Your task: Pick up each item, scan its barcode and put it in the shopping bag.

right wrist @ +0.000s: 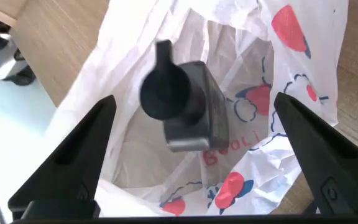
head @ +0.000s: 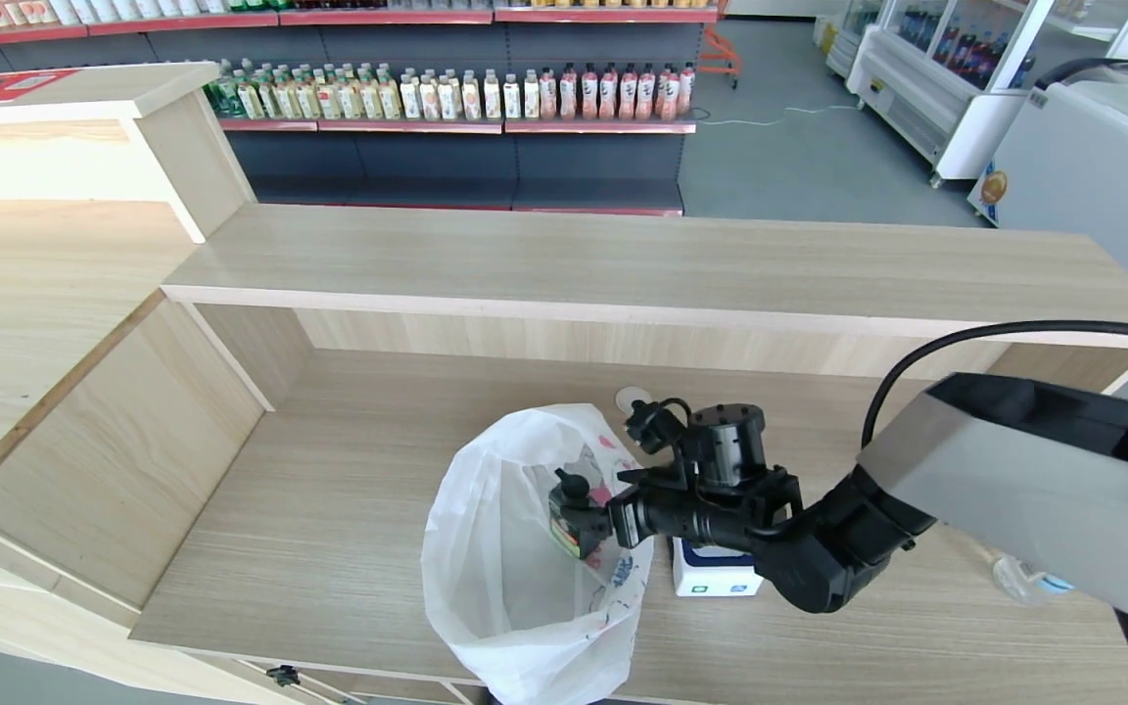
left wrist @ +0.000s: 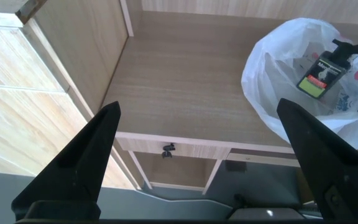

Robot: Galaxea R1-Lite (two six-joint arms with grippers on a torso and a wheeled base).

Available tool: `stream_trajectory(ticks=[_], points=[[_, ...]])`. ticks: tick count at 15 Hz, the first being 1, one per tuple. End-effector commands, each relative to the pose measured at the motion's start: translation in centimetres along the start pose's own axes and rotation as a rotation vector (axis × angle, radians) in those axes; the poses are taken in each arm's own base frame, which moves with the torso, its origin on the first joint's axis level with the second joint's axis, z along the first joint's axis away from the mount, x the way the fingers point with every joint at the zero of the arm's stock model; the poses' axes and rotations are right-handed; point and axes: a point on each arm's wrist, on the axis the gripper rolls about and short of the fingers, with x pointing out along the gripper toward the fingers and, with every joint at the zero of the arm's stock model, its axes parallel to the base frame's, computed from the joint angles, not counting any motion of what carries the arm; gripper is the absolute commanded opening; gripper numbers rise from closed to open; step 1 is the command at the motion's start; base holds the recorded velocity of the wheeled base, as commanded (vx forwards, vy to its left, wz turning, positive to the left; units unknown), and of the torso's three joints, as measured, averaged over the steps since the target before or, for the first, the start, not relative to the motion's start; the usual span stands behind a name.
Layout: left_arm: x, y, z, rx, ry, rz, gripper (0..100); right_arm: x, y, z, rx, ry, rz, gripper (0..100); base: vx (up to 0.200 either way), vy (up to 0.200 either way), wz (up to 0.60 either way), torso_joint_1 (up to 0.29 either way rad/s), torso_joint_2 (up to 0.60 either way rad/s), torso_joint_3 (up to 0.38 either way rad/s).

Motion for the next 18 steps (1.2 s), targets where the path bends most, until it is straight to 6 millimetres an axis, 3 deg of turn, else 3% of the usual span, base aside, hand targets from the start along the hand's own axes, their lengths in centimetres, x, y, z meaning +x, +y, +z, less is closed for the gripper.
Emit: stream_trajectory(ticks=[1, 2, 4, 7, 9, 12, 14, 18], points=[[0.0, 0.0, 0.0, 0.000, 0.000, 0.000, 100, -3.9, 1.2, 5.2, 0.130, -0.138, 0.008, 100, 0.000, 0.000, 0.00, 0.000, 0.00, 0.000], [0.0, 0.0, 0.0, 0.000, 0.000, 0.000, 100, -5.7, 1.2, 6.7, 0.195, -0.182, 0.008, 100, 0.000, 0.000, 0.00, 0.000, 0.00, 0.000], [0.0, 0.0, 0.0, 0.000, 0.000, 0.002, 100, -10.7, 1.2, 7.8, 0.233, -0.228, -0.028, 100, 0.000, 0.000, 0.00, 0.000, 0.00, 0.000], [0.0, 0.0, 0.0, 0.000, 0.000, 0.000, 100, -19.8, 1.0, 6.6, 0.192, -0.218, -0.166, 100, 0.000, 0.000, 0.00, 0.000, 0.00, 0.000], [0.0, 0.0, 0.0, 0.000, 0.000, 0.000, 100, -25.3, 0.5, 5.2, 0.082, -0.121, -0.522, 100, 0.000, 0.000, 0.00, 0.000, 0.00, 0.000], [0.0, 0.0, 0.0, 0.000, 0.000, 0.000, 100, -32.4, 2.7, 2.9, 0.119, -0.085, -0.779, 100, 0.000, 0.000, 0.00, 0.000, 0.00, 0.000], [0.0, 0.0, 0.0, 0.000, 0.000, 0.000, 100, -35.4, 5.1, 0.0, 0.136, -0.036, -0.826, 100, 0.000, 0.000, 0.00, 0.000, 0.00, 0.000], [0.0, 0.0, 0.0, 0.000, 0.000, 0.002, 100, -38.0, 7.2, -2.7, 0.139, -0.075, -0.921, 100, 0.000, 0.000, 0.00, 0.000, 0.00, 0.000]])
